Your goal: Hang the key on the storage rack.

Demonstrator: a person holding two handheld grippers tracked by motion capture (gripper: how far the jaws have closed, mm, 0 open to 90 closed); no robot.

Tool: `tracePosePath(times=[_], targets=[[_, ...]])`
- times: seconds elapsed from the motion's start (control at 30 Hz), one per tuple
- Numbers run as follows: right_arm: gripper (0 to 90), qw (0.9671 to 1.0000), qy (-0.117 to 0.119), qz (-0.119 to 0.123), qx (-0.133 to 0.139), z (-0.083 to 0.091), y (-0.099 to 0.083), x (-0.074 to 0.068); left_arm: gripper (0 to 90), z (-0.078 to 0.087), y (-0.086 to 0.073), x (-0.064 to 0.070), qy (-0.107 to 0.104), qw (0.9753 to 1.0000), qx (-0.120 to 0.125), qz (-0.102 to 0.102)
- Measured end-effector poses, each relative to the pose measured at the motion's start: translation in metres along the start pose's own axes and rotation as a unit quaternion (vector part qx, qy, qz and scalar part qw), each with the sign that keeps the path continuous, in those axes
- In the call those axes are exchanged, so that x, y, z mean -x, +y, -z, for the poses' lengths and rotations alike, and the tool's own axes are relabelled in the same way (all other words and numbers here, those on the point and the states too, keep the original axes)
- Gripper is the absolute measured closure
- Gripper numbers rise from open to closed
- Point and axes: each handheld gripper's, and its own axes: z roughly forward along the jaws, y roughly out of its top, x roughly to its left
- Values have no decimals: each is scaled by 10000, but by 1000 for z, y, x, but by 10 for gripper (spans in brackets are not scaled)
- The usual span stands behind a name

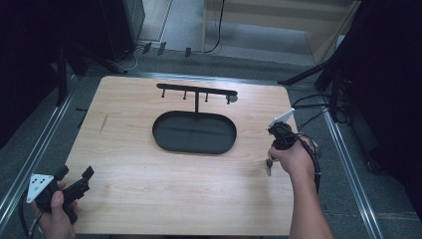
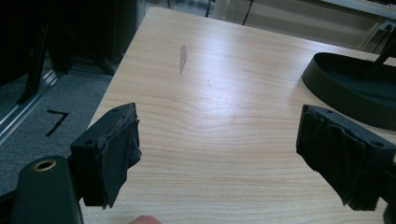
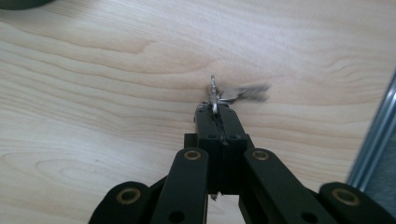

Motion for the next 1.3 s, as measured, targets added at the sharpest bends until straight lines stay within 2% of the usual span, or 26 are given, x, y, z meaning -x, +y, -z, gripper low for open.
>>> tracePosePath(times=[0.03,0.13,0.2,0.23,0.4,0.47,0.5,0.57,0.63,0.8,1.0,1.3], targets=[[900,10000,-32,47,50,10,6,-4,137,0,0,0,-3,10000,0,3],[900,9998,-83,115,147,23,14,-11,137,0,0,-1,-21,10000,-5,20],[900,9997,-92,155,159,27,16,-14,137,0,0,-1,-24,10000,-8,24],[900,9995,-83,199,216,34,23,-19,137,0,0,-1,-32,10000,-7,32],[900,9987,-62,375,353,50,39,-37,137,0,0,-1,-35,10000,-3,54],[900,9986,-65,387,361,52,42,-40,137,0,0,-1,-39,10000,3,61],[900,9981,-49,431,439,60,50,-47,137,0,0,-2,-46,10000,10,70],[900,9980,-18,421,465,63,52,-50,137,0,0,-2,-49,10000,12,75],[900,9974,0,449,556,74,62,-60,137,0,0,-2,-52,9999,23,94],[900,9966,49,448,684,90,76,-71,137,0,0,-2,-57,9999,6,93],[900,9948,118,550,846,110,90,-84,137,0,0,-2,-46,9999,3,98],[900,9934,66,631,961,125,106,-103,137,0,0,-3,-51,9999,-2,119]])
